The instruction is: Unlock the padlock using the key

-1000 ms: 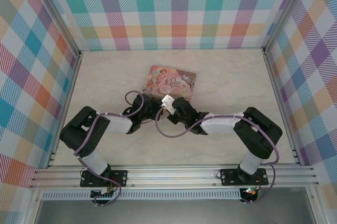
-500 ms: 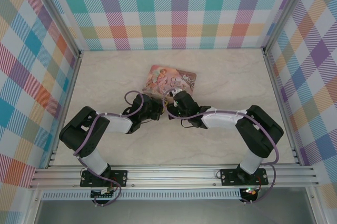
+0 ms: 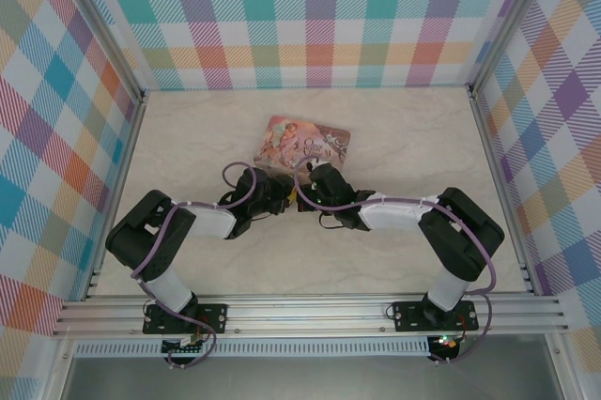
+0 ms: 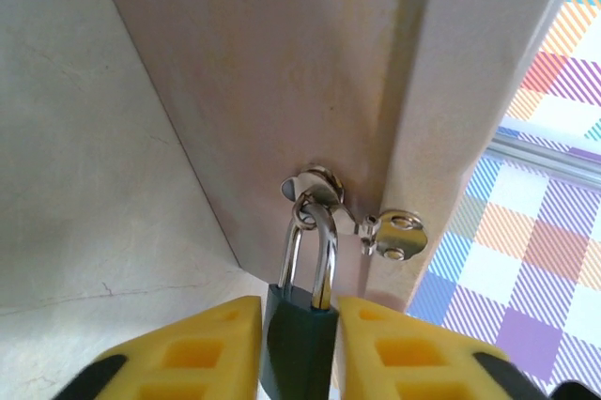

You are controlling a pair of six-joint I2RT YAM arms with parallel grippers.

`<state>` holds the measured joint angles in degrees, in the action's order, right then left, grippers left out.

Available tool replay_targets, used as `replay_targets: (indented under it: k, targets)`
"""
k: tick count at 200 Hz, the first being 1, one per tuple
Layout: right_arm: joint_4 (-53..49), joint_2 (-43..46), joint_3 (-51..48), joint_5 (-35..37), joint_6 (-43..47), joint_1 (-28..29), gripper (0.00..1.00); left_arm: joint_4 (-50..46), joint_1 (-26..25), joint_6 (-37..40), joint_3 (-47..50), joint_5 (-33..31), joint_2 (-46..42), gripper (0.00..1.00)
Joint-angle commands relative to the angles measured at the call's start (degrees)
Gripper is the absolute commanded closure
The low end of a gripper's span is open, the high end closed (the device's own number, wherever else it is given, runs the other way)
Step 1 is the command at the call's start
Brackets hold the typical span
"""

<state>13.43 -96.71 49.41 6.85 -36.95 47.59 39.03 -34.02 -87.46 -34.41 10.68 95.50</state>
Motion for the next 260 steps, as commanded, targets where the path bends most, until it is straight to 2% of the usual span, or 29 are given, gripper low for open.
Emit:
replay_targets:
  k: [1,31,45,125,157,175,198,260]
  targets:
    - [-2.7,-1.1,-0.7,0.4,-3.4,-0.4,1.0,-0.5,0.2,0.1,0.8,1.2,-0.8,0.67]
    - [-3.6,-1.1,-0.9,0.0,-4.7,-0.8,1.0,-1.9,1.8,1.0,2.5,0.9,-3.5,0.5]
    - [-3.6,-1.1,-1.1,-0.1,-4.9,-1.1,1.0,-3.9,2.8,1.7,3.2,0.5,-5.6,0.46]
    - [-0.1,-0.1,-3.3,-3.6,-5.4,-2.6,1.0,-9.0,6.0,5.1,5.1,0.7,-11.0,0.41]
    - [0.6,0.2,-4.3,-5.1,-6.3,-3.3,1.0,-16.6,8.2,10.8,3.6,0.6,-14.9,0.39]
    - [3.3,0.1,-5.6,-7.6,-8.0,-4.7,1.0,-23.8,10.1,15.8,1.4,-0.3,-18.8,0.36]
    - [12.0,0.5,-9.8,-11.8,-12.3,-7.6,1.0,-32.1,12.6,21.4,-1.5,-1.7,-23.4,0.3]
    - [25.2,1.2,-16.5,-18.3,-20.2,-13.2,1.0,-39.5,19.5,28.7,-9.1,-1.1,-25.7,0.22]
